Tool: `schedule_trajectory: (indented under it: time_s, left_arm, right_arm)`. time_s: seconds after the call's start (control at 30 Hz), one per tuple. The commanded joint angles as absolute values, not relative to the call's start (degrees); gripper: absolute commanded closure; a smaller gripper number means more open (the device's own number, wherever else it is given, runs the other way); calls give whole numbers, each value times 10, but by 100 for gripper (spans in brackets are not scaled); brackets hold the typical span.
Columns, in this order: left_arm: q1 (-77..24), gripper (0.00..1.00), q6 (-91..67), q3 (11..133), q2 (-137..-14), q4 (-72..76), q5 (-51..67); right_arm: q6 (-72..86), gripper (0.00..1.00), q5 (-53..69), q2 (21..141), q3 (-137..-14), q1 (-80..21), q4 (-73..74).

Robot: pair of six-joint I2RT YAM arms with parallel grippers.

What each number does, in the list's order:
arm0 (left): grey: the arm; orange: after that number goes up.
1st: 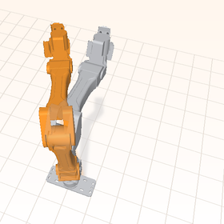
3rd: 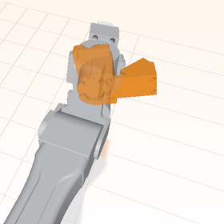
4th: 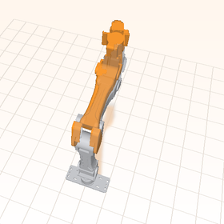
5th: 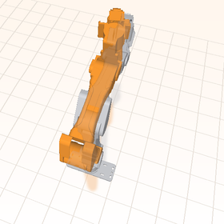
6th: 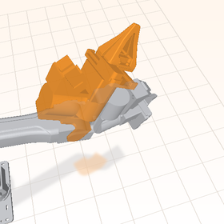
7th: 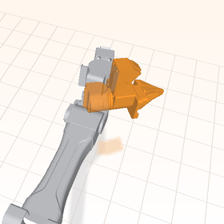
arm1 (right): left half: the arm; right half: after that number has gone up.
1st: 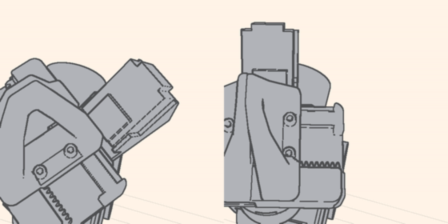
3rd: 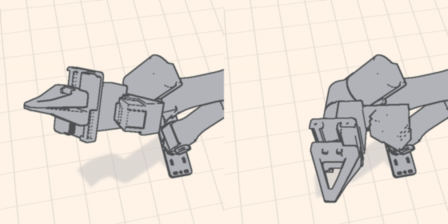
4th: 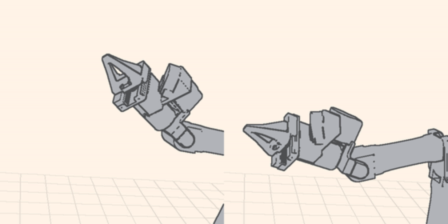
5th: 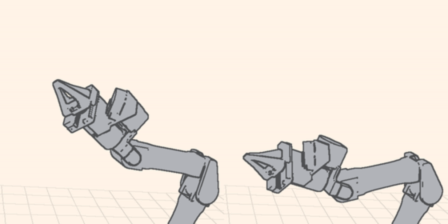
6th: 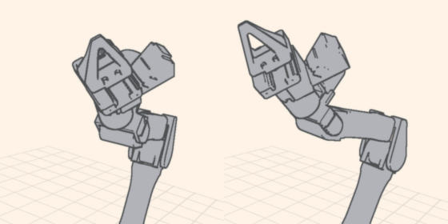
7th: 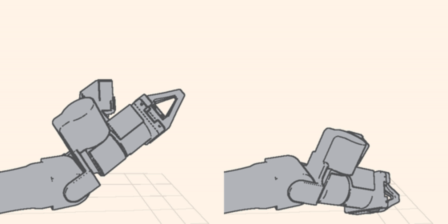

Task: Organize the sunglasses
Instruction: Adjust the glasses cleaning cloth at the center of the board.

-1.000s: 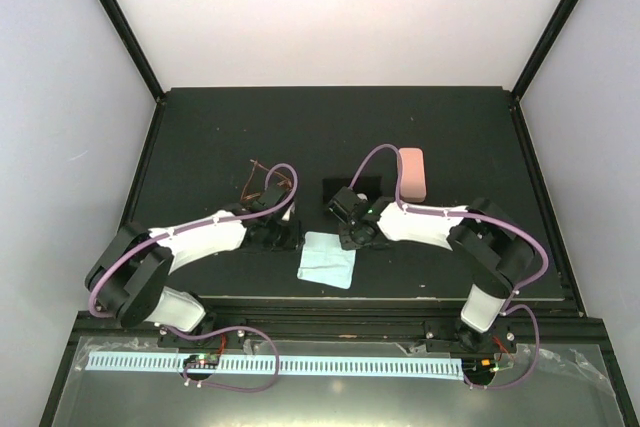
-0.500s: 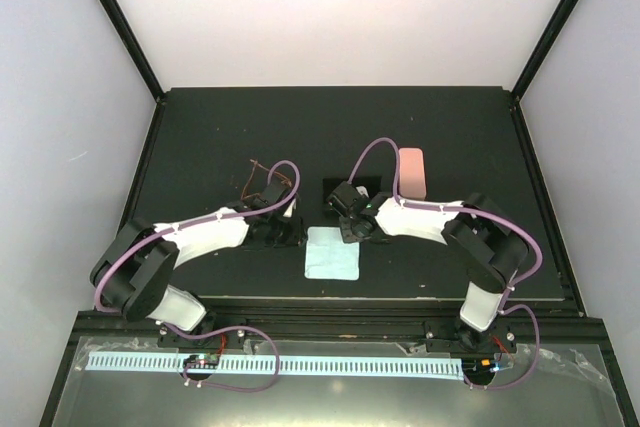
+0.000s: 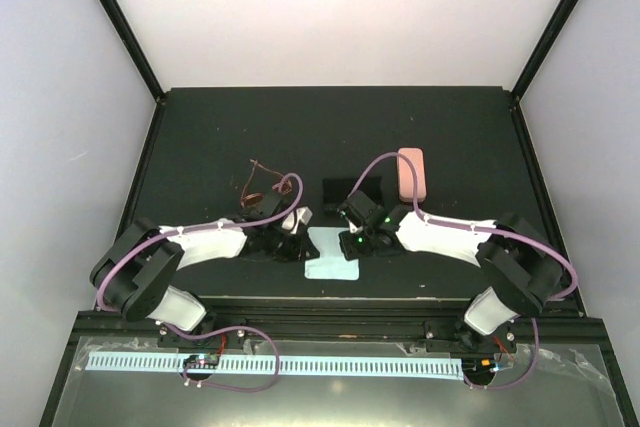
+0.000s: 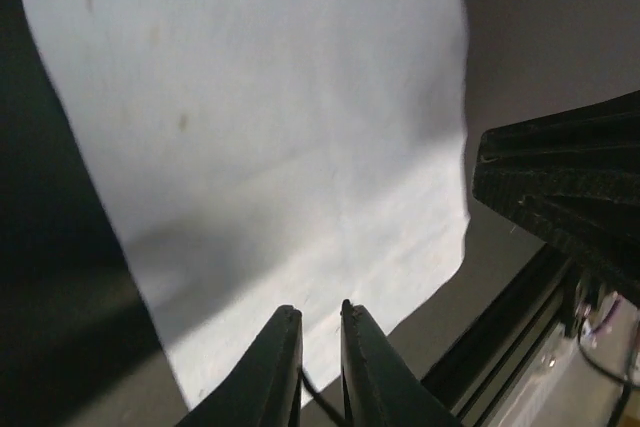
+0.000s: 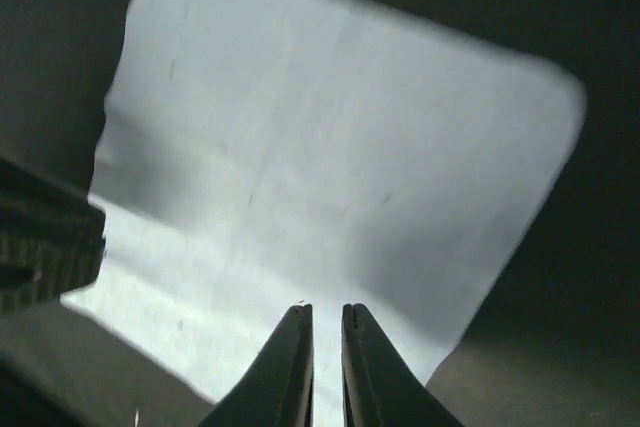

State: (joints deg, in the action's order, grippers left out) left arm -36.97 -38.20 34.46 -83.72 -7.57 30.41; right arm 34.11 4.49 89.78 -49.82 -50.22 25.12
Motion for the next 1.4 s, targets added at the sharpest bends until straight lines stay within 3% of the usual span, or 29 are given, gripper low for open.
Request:
schedule_trajectory:
  time_s: [0.0, 0.33, 0.6, 0.7, 0.8, 0.93, 1.37]
  left_arm:
    - [-380, 87, -388, 306, -826, -49, 360]
    - [-404, 90, -412, 241, -796, -98, 290]
    - [-405, 90, -369, 254, -741, -209, 256]
    - [-404, 78, -352, 292, -690, -243, 226]
    - [-401, 63, -342, 341, -687, -259, 162]
    - [-386, 54, -320, 399, -739, -255, 107]
    - [-360, 53, -271, 507, -918, -221, 108]
  right_arm:
    - [348, 89, 153, 896, -459, -517, 219]
    - [367, 91, 123, 881, -417, -526, 277]
    - [390, 87, 5, 827, -441, -526, 369]
    - [395, 81, -35, 814, -462, -525, 371]
    - [400, 69, -79, 823, -487, -517, 354]
    - [397, 59, -114, 861, -520, -494, 316]
    - [375, 62, -100, 979, -560, -467, 250]
